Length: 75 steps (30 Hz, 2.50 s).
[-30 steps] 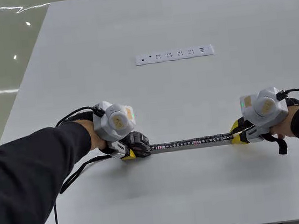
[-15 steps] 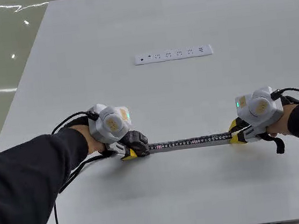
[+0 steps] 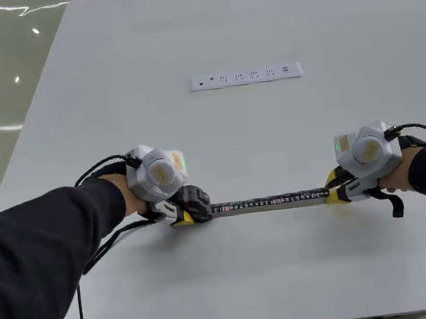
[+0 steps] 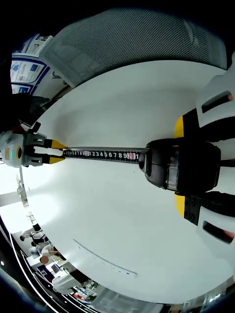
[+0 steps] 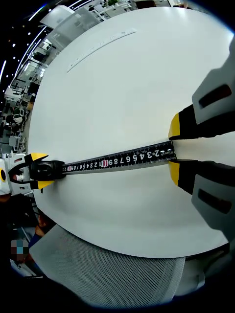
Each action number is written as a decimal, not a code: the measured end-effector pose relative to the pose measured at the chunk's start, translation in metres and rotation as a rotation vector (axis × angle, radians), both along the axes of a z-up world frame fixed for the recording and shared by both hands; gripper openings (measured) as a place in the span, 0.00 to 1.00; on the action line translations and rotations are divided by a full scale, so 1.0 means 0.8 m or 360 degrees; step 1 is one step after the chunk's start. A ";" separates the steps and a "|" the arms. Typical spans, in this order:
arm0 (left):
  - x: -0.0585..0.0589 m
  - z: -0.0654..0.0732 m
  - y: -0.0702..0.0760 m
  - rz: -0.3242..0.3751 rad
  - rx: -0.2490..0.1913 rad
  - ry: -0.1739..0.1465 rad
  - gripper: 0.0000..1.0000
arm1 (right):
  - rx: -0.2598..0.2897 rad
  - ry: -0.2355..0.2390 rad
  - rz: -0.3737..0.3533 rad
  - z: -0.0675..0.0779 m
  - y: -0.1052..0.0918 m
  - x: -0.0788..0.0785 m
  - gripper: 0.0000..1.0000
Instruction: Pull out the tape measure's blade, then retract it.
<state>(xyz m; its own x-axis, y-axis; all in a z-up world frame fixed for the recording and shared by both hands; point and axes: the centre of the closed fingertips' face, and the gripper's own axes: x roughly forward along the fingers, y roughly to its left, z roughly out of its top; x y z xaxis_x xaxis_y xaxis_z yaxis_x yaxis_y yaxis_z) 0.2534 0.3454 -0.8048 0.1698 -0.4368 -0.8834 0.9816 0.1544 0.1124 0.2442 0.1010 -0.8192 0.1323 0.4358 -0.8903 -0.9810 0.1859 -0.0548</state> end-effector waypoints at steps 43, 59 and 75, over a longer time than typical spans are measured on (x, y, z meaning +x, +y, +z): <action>-0.075 0.077 0.152 0.1273 -0.0852 -0.0164 1.00 | 0.0562 -0.0370 -0.0923 0.089 -0.074 -0.084 0.71; -0.134 0.085 0.190 0.1330 -0.0916 -0.0169 1.00 | 0.0525 -0.0385 -0.1001 0.093 -0.118 -0.155 0.93; -0.143 0.093 0.193 0.1278 -0.0896 -0.0233 1.00 | 0.0533 -0.0352 -0.0979 0.107 -0.135 -0.156 1.00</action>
